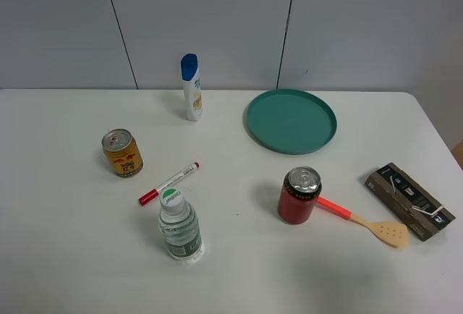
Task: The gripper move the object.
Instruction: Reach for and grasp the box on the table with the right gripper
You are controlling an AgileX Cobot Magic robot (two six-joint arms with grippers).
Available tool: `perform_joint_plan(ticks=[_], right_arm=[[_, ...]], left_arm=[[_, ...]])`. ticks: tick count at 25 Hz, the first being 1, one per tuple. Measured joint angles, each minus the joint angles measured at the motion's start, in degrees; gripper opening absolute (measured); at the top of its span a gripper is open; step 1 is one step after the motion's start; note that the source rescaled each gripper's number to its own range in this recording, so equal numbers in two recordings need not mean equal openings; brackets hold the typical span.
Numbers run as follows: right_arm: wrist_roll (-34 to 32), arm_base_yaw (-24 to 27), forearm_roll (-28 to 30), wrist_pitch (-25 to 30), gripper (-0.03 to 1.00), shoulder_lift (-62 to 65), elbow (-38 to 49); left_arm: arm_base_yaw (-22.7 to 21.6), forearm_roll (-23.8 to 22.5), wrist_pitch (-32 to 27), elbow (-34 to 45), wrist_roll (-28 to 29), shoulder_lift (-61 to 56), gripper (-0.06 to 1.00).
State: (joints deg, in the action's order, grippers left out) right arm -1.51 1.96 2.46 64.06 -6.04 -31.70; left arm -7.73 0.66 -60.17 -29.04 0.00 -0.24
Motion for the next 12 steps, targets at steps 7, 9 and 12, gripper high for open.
perform_joint_plan(ticks=[7, 9, 12], right_arm=[[3.5, -2.5, 7.1, 3.3, 0.97, -12.5, -8.3], [4.8, -2.5, 9.4, 3.5, 0.93, -15.9, -9.8], [5.6, -2.5, 11.6, 3.5, 0.92, -18.7, -10.6]], left_arm=[[0.0, 0.0, 0.0, 0.0, 0.0, 0.0, 1.0], [0.0, 0.0, 0.0, 0.0, 0.0, 0.0, 1.0], [0.0, 0.0, 0.0, 0.0, 0.0, 0.0, 1.0]])
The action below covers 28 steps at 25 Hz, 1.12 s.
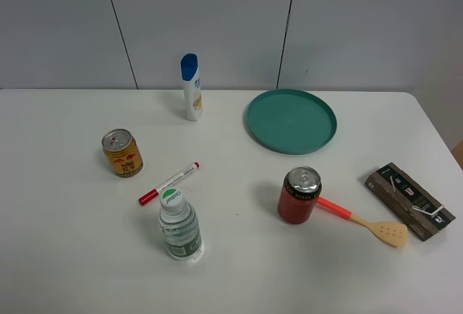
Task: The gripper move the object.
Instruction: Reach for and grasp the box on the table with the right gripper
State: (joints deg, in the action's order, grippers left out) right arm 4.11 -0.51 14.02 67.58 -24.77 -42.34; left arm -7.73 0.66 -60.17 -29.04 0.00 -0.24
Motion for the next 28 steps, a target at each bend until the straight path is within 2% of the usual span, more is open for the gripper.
perform_joint_plan(ticks=[6, 9, 18, 22, 28], right_arm=[[0.4, 0.0, 0.8, 0.5, 0.92, -7.8, -0.3], [0.4, 0.0, 0.2, 1.9, 0.92, -8.4, -0.3], [2.5, 0.0, -0.8, 1.7, 0.9, -9.7, -0.3], [6.1, 0.0, -1.2, 1.4, 0.89, -16.9, -0.3], [12.4, 0.0, -5.7, -1.5, 0.83, -32.5, -1.4]], left_arm=[[0.0, 0.0, 0.0, 0.0, 0.0, 0.0, 1.0], [0.0, 0.0, 0.0, 0.0, 0.0, 0.0, 1.0], [0.0, 0.1, 0.0, 0.0, 0.0, 0.0, 1.0], [0.0, 0.1, 0.0, 0.0, 0.0, 0.0, 1.0], [0.0, 0.1, 0.0, 0.0, 0.0, 0.0, 1.0]])
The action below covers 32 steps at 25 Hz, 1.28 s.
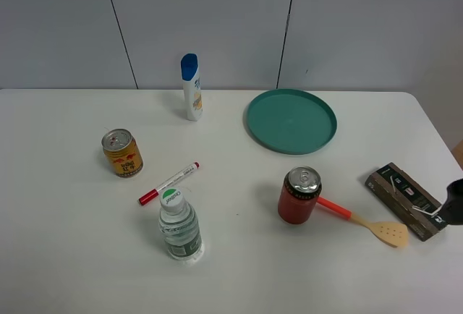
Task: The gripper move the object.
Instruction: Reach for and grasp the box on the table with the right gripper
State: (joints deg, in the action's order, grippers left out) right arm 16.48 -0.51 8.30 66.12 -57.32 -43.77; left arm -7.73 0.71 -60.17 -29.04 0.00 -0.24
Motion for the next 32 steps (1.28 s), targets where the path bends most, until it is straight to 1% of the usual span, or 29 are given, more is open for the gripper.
perform_joint_plan(ticks=[5, 7, 8, 9, 13, 16, 21, 23, 26, 29, 32], right_arm=[[0.6, 1.0, -1.0, -2.1, 0.83, -9.4, -3.9], [1.0, 2.6, -2.3, -2.9, 0.81, -11.3, -4.9], [1.0, 2.6, -2.3, -2.9, 0.81, -11.3, -4.9], [2.5, 3.7, -2.7, -4.3, 0.81, -12.8, -5.3], [7.5, 5.3, -2.7, -7.0, 0.81, -15.1, -5.4], [10.6, 8.6, -3.6, -10.8, 0.81, -17.5, -5.4], [13.4, 15.0, -4.1, -16.2, 0.8, -20.1, -5.4], [14.2, 16.3, -4.1, -18.1, 0.78, -21.7, -5.4], [14.7, 16.5, -4.0, -18.6, 0.73, -25.0, -5.4], [15.1, 15.3, -3.4, -20.0, 0.69, -28.0, -5.4], [15.3, 14.7, -3.0, -21.5, 0.68, -30.1, -5.4]], left_arm=[[0.0, 0.0, 0.0, 0.0, 0.0, 0.0, 1.0], [0.0, 0.0, 0.0, 0.0, 0.0, 0.0, 1.0], [0.0, 0.0, 0.0, 0.0, 0.0, 0.0, 1.0], [0.0, 0.0, 0.0, 0.0, 0.0, 0.0, 1.0], [0.0, 0.0, 0.0, 0.0, 0.0, 0.0, 1.0], [0.0, 0.0, 0.0, 0.0, 0.0, 0.0, 1.0], [0.0, 0.0, 0.0, 0.0, 0.0, 0.0, 1.0], [0.0, 0.0, 0.0, 0.0, 0.0, 0.0, 1.0], [0.0, 0.0, 0.0, 0.0, 0.0, 0.0, 1.0], [0.0, 0.0, 0.0, 0.0, 0.0, 0.0, 1.0], [0.0, 0.0, 0.0, 0.0, 0.0, 0.0, 1.0]])
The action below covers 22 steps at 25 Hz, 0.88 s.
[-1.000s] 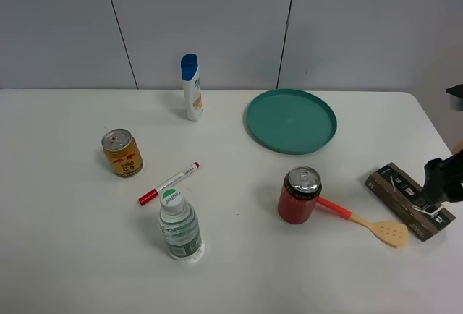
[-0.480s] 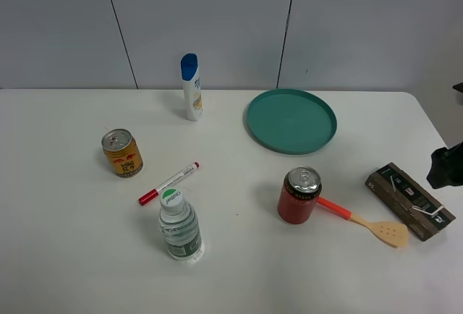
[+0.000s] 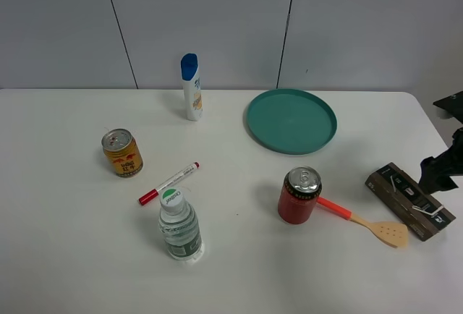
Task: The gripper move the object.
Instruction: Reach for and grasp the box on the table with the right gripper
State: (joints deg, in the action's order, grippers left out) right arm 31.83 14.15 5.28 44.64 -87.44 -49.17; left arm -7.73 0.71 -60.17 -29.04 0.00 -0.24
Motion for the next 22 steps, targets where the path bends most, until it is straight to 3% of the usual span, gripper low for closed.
perform_joint_plan(ticks=[11, 22], right_arm=[[0.2, -4.5, 0.5, -3.6, 0.68, -7.5, 0.0], [0.2, -4.7, 0.5, -6.0, 0.68, -9.4, 0.0]], left_arm=[[0.0, 0.0, 0.0, 0.0, 0.0, 0.0, 1.0], [0.0, 0.0, 0.0, 0.0, 0.0, 0.0, 1.0]])
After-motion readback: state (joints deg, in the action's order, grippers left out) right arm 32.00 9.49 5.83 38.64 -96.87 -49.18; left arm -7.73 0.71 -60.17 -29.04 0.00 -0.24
